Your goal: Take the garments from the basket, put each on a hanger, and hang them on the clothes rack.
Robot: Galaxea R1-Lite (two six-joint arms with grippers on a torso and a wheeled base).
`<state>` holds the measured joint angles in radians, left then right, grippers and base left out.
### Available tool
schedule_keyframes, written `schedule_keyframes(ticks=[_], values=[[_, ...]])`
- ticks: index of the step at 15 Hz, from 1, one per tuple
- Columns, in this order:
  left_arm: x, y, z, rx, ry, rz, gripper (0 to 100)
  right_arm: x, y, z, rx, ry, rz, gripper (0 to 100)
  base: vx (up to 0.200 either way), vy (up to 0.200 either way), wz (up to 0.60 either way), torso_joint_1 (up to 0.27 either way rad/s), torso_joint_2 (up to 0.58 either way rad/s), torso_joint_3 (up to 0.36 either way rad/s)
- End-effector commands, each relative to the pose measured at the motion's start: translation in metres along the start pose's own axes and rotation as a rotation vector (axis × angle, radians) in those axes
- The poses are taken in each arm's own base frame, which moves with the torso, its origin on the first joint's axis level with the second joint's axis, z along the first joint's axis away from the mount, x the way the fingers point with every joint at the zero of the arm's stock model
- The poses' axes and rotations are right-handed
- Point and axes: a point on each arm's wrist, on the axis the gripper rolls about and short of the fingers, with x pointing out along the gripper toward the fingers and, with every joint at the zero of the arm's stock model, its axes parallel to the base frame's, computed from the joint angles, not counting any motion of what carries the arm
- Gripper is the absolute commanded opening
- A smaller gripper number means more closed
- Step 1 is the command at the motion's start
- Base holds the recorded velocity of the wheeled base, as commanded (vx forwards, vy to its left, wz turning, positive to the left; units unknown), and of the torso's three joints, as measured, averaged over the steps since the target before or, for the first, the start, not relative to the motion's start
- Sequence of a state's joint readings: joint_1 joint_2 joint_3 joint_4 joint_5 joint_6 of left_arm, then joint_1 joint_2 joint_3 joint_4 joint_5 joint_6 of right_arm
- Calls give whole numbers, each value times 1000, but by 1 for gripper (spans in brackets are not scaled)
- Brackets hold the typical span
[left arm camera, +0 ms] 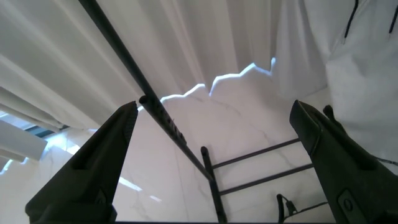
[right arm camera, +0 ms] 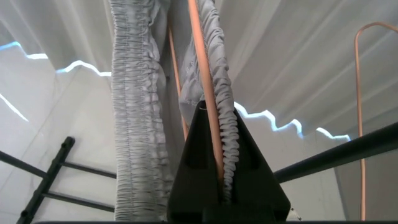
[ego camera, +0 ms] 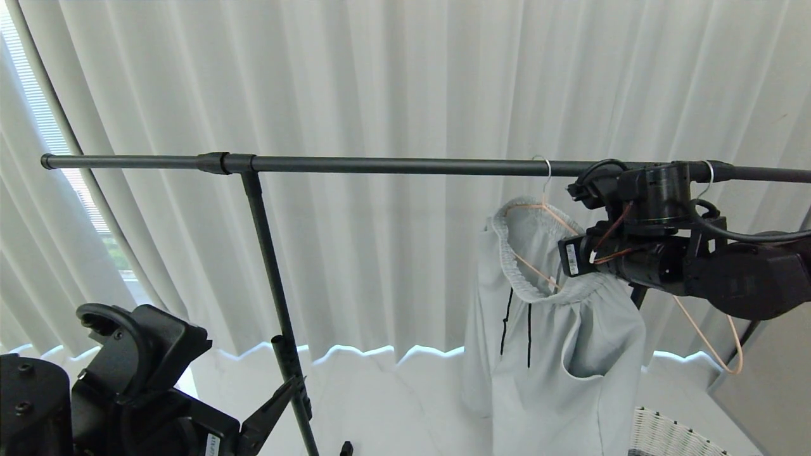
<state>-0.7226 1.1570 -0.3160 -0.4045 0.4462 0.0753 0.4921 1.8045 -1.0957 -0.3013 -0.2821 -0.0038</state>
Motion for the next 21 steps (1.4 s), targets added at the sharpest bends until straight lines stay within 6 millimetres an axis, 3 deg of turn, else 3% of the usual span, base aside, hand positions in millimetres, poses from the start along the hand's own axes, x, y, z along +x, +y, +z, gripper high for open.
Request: schedule_keyframes(ticks=[1,2,6,9,12,18,21], values=[[0,0,0,-1,-1,0,100,-4,2,1,-2,-6,6,0,0,0,0,0,0,0],[0,0,0,-1,-1,0,100,-5,2,1,-3,-6,7,100,0,0,0,0,0,0],[-3,2,0,-7,-11,5,100,-22,2,12,12,-68,17,100,0,0,0,0,0,0],[-4,17,-6,-49,4,106,100,-67,-3,17,24,-139,41,100,0,0,0,0,0,0],[-3,35,-18,-98,57,237,100,-101,-16,9,42,-199,37,100,0,0,0,0,0,0],[-18,42,-36,-90,61,293,100,-129,-46,-20,-51,-180,-55,100,0,0,0,0,0,0],[-24,44,-42,-92,58,322,100,-137,-54,-23,-45,-189,-83,100,-133,0,0,3,2,5]])
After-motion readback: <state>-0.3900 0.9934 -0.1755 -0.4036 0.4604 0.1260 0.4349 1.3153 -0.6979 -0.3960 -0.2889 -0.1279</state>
